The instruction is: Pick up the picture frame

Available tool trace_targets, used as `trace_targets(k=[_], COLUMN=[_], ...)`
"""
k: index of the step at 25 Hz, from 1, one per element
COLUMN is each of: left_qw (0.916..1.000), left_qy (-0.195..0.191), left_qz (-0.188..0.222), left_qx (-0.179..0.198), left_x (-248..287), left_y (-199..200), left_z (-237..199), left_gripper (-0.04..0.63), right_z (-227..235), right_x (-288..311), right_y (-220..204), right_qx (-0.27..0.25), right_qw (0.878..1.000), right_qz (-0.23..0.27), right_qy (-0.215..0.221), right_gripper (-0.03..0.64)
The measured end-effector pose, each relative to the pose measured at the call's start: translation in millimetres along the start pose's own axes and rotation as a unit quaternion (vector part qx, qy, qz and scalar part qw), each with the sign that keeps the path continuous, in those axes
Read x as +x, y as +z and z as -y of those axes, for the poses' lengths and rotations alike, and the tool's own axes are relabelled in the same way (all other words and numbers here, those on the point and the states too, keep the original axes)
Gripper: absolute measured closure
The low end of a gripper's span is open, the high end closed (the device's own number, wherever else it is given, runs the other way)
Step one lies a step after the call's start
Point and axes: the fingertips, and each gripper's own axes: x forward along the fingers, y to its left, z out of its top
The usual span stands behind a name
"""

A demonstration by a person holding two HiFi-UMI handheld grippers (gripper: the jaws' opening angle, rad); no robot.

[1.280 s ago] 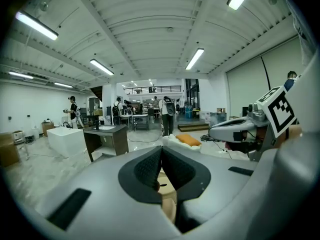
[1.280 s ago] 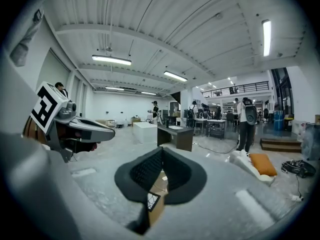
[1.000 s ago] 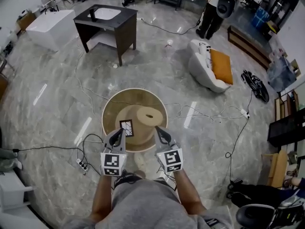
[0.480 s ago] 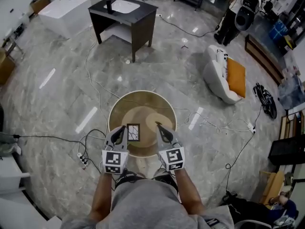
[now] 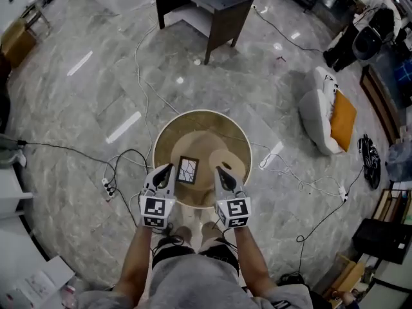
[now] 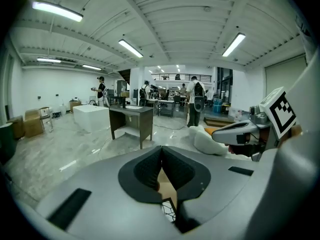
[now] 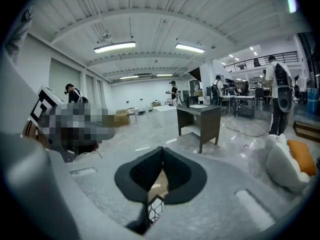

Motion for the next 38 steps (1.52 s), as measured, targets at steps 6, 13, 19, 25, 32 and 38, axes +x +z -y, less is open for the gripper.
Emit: trace_targets(k=[6,13,19,25,32,38], left_qw=[0.9967,0.9927,0.9907,0.9880,0.9838,0.9801], left_qy=[0.036,0.047,0.040,0.032,0.016,0.009], left_qz=[-0.057,-0.087,-0.107,-0.127,-0.150,-0.171], left_qx=[-0.045,-0.070,-0.075,-0.082,-0.097,-0.100], left_x=[48.9,105.2,136.3,164.2,188.6,208.1], left_y=[-93.5,-195.7,-254.2,-307.3,-368.9,-403.0], left_z=[-26.6,-31.2,-32.4,-30.7,-23.3,-22.9], left_gripper=[0.577,0.577,0.577,0.577,0.577,0.575], right_z=[3.1,15.3,12.5,15.4,17.1,19.7], right_x=[66.2,124.3,156.4,180.1,194.2,200.5], right_y=[-80.5,-193.5,-254.7,-306.8,-361.7,-385.1], right_qx=[0.007,0.018,0.022,0.027,0.038,0.047], right_qw=[0.998,0.993,0.989,0.987,0.983,0.982], right_qz=[-0.054,-0.099,-0.120,-0.137,-0.156,-0.162], right_qy=[0.033,0.061,0.078,0.083,0.087,0.085], right_gripper=[0.615,0.615,0.615,0.615,0.615,0.615])
